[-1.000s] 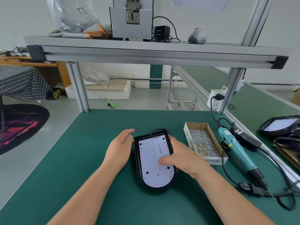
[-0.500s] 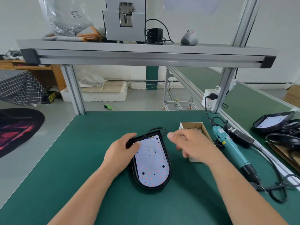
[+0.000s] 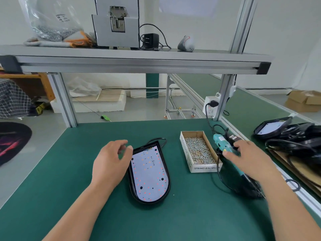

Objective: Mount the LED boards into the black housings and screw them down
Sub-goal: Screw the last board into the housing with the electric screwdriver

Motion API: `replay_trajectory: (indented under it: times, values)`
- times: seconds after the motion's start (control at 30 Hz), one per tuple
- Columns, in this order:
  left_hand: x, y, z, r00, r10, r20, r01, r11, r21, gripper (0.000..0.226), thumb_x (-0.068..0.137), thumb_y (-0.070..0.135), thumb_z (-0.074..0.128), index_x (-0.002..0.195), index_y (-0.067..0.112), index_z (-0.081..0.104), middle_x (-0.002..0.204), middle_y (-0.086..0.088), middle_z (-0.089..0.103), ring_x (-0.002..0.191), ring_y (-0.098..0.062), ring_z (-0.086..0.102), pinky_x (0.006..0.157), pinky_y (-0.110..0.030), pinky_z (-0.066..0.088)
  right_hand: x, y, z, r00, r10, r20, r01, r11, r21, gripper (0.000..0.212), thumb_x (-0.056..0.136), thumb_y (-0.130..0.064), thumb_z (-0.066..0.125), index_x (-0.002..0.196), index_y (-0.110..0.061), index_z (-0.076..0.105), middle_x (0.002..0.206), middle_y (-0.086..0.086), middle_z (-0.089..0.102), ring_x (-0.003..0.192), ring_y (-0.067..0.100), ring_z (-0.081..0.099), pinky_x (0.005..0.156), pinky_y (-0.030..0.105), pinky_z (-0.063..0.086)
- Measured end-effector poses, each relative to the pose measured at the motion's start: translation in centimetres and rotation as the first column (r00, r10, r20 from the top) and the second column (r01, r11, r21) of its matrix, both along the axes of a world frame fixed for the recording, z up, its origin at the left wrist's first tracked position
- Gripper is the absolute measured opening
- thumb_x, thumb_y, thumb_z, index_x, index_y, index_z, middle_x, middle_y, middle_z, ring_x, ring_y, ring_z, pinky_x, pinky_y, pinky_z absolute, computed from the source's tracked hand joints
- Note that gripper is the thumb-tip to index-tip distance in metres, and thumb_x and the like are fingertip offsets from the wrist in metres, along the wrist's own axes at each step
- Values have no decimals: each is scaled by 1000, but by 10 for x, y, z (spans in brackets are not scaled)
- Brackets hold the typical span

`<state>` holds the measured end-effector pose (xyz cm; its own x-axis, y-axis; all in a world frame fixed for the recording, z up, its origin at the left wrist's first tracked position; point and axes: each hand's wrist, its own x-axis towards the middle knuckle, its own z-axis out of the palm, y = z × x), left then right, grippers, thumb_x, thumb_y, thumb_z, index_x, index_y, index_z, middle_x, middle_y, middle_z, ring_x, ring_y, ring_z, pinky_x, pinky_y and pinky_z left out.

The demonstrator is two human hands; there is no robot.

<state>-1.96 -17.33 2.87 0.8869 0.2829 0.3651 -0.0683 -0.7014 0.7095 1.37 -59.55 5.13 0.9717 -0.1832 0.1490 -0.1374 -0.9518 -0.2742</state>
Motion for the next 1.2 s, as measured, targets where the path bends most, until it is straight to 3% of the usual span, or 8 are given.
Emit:
replay_trajectory:
  times: [0.27, 0.37, 0.43, 0.57, 0.67, 0.8, 1.0, 1.2]
  values:
    - [-10, -25, 18, 924, -184, 334, 59, 934, 353, 33, 95, 32, 55, 111, 14, 77, 106, 3, 73, 102, -27, 65, 87, -47, 51, 3, -6, -10, 991, -11, -134, 10, 1000, -5, 38, 81, -64, 69, 87, -30, 52, 80, -9, 64, 72, 10, 62, 59, 33, 43]
    - [-15, -44, 23, 880, -294, 373, 118, 897, 427, 32, 96, 31, 54, 109, 15, 78, 101, 5, 73, 95, -26, 66, 83, -45, 50, 2, -10, -11, 994, 11, -113, 17, 970, 242, 30, 84, -53, 72, 88, -26, 61, 75, -2, 70, 66, 16, 69, 59, 33, 48]
    - [-18, -60, 27, 851, -364, 378, 169, 871, 460, 30, 95, 30, 55, 107, 16, 79, 98, 6, 73, 92, -24, 66, 80, -42, 49, 2, -10, -10, 996, 62, -65, -18, 848, 530, 27, 91, -40, 72, 92, -14, 65, 74, 5, 72, 59, 21, 72, 59, 35, 52]
    - [-24, -89, 34, 833, -492, 251, 311, 793, 523, 21, 96, 28, 57, 100, 24, 77, 87, 11, 69, 84, -20, 63, 76, -41, 51, 1, -4, -7, 993, 102, 59, -96, 416, 904, 45, 88, -34, 74, 104, 6, 63, 76, 13, 63, 56, 29, 62, 50, 35, 51]
    - [-18, -114, 41, 855, -518, 20, 398, 681, 614, 23, 103, 32, 49, 108, 30, 72, 94, 11, 68, 92, -20, 61, 83, -41, 50, 2, -1, -6, 985, 114, 127, -150, 225, 963, 66, 73, -44, 82, 112, 7, 65, 75, 10, 63, 56, 24, 58, 47, 31, 49]
    - [7, -153, 47, 879, -443, -177, 424, 557, 714, 23, 107, 26, 46, 113, 28, 68, 106, 5, 69, 105, -25, 59, 88, -40, 48, 6, 5, -11, 974, 108, 199, -202, 21, 979, 56, 81, -31, 84, 122, 2, 67, 76, 7, 60, 57, 20, 58, 47, 27, 49]
    - [38, -200, 51, 872, -322, -369, 486, 481, 730, 24, 87, -3, 58, 89, 18, 69, 84, -3, 64, 86, -29, 51, 74, -36, 39, 9, 8, -18, 971, 98, 220, -215, -61, 975, 40, 92, -22, 71, 122, 3, 66, 75, 6, 59, 58, 20, 57, 48, 26, 48]
    - [57, -211, 38, 833, -307, -461, 554, 481, 680, 19, 97, 10, 65, 104, 22, 78, 101, -7, 69, 89, -29, 53, 80, -36, 47, 12, 5, -20, 970, 89, 226, -221, -63, 973, 33, 98, -19, 66, 123, 2, 66, 77, 6, 58, 60, 19, 57, 48, 26, 48]
